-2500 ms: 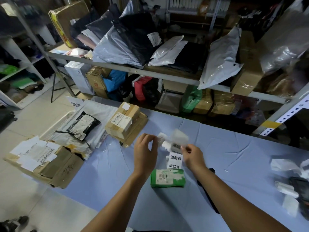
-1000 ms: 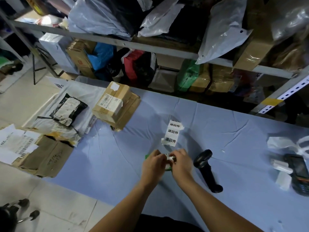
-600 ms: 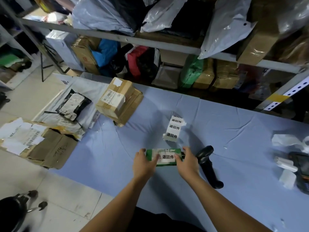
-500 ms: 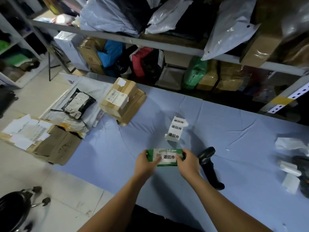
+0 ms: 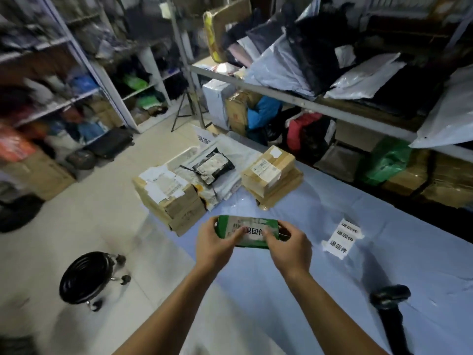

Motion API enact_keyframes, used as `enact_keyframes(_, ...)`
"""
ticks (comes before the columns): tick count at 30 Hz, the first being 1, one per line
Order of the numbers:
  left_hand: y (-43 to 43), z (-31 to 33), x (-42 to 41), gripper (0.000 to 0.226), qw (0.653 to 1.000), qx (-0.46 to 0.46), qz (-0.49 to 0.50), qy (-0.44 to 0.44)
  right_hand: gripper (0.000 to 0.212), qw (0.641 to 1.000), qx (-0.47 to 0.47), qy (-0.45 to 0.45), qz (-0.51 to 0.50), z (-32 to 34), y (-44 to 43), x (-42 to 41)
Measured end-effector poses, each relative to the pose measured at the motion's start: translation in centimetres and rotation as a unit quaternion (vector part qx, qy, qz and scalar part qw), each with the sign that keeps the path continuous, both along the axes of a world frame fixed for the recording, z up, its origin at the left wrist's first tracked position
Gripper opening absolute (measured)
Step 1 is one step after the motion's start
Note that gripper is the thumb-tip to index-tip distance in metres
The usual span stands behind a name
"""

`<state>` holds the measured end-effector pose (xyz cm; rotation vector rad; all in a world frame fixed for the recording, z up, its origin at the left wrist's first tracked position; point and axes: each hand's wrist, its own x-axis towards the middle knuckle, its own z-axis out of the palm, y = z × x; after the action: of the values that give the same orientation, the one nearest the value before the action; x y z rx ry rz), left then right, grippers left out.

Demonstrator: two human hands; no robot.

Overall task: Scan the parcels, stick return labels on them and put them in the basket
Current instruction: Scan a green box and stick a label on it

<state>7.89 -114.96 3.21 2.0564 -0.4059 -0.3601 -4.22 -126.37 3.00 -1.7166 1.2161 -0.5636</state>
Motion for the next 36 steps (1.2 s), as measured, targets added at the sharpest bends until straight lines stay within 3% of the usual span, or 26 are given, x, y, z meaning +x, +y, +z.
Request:
enact_keyframes(4,5.5,4.4,8.0,0.047,0.998,-0.053,0.011,-0.039,0.036,0.998,-0.037,-0.046,0.03,4.7,4.2,8.1)
enact_keyframes(11,15.7,9.3,21.2,0.034,0.992,-0.106,0.016,-0.06,0.036,0.993,-0.072,-0.069,0.064,9.0,13.4,22.2)
enact_keyframes(15,19.6,9.9,27.9,0.029,0.991,-0.13,0.011,0.009,0.02,0.993,-0.056,-0.058,0.084,9.7,16.5,29.3)
enact_keyframes(18,21.2,10.2,34.0,0.029,0.99,-0.134,-0.007,0.031,0.031,0.992,-0.045,-0.057,0.106,10.0,17.4,35.3)
enact_keyframes(20,21.7,10.2,38.8,0.016,0.99,-0.133,-0.027,0.044,0.041,0.991,-0.034,-0.062,0.118,9.8,17.1,39.9)
enact_keyframes(22,21.5,9.8,43.6,0.014,0.989,-0.128,-0.045,0.06,0.041,0.99,-0.017,-0.06,0.13,9.0,16.3,44.7)
enact_keyframes(25,20.3,8.3,51.0,0.027,0.991,-0.104,-0.032,0.073,0.024,0.987,0.002,-0.072,0.146,7.3,14.3,52.2)
enact_keyframes(28,18.5,6.1,57.9,0.038,0.991,-0.085,0.0,0.104,0.031,0.988,0.042,-0.073,0.132,5.2,12.2,59.0)
enact_keyframes(30,17.2,4.1,62.1,0.034,0.991,-0.072,0.023,0.107,0.041,0.987,0.079,-0.07,0.123,3.5,11.1,62.9)
enact_keyframes(36,13.1,-3.3,72.4,0.023,0.986,-0.032,0.011,0.161,0.016,0.989,0.138,0.005,0.052,-4.3,8.9,72.3)
